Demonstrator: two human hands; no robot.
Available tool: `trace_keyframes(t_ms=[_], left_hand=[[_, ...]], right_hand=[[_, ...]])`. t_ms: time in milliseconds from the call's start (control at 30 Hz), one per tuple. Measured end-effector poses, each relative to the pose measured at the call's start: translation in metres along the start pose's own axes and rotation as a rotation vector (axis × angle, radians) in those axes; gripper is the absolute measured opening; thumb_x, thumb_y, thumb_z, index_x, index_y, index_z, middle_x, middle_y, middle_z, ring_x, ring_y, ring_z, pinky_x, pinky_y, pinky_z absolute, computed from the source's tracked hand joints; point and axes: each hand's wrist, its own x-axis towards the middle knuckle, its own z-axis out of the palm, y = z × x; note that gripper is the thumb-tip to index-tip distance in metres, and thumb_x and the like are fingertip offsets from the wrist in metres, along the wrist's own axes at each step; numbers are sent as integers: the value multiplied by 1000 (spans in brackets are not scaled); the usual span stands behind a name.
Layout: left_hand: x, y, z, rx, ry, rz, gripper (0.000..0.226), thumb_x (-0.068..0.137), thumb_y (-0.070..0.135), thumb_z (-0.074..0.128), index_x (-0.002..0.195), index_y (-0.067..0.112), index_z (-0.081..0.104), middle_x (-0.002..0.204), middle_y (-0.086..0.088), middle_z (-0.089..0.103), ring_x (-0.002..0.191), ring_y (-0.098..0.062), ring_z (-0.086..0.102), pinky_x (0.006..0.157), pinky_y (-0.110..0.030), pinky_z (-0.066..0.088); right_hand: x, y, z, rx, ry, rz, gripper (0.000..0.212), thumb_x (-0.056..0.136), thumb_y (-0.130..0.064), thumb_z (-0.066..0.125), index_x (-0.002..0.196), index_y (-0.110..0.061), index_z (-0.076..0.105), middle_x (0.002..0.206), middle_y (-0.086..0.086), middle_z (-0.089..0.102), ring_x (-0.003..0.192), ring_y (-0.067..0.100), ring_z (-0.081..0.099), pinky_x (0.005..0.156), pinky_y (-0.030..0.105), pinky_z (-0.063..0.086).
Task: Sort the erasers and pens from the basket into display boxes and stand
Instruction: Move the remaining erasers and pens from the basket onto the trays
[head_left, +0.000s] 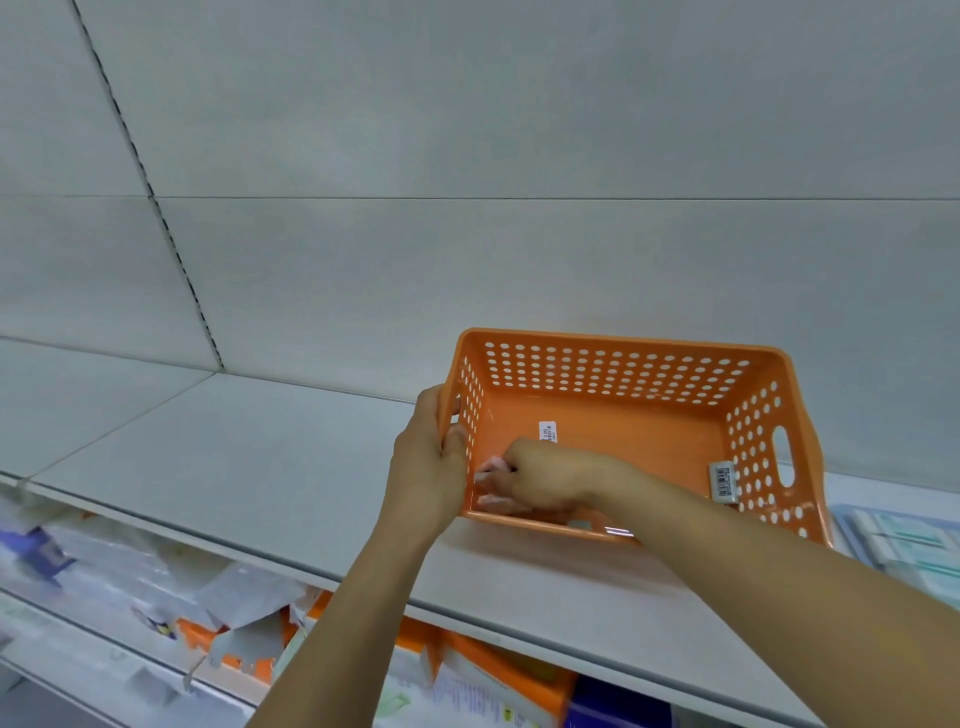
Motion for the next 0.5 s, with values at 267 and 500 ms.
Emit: trace_keyframes(t_ms=[267,500], left_hand=[[-6,18,1,344,241,368,52,101,37,43,149,23,29,154,1,33,143,-16,27,115,-34,24],[-27,82,37,-257,-465,243,62,86,37,69,141,43,40,136,25,49,117,5,52,91,-18,49]], right_hand=[[-43,40,-31,594,217,66,29,99,-42,47,93,-19,63,60,-1,49,40,5,41,40,18,31],[-99,72,-58,1001,-1,-69,33,100,-38,44,91,-13,63,63,7,49,39,7,29,36,16,15]])
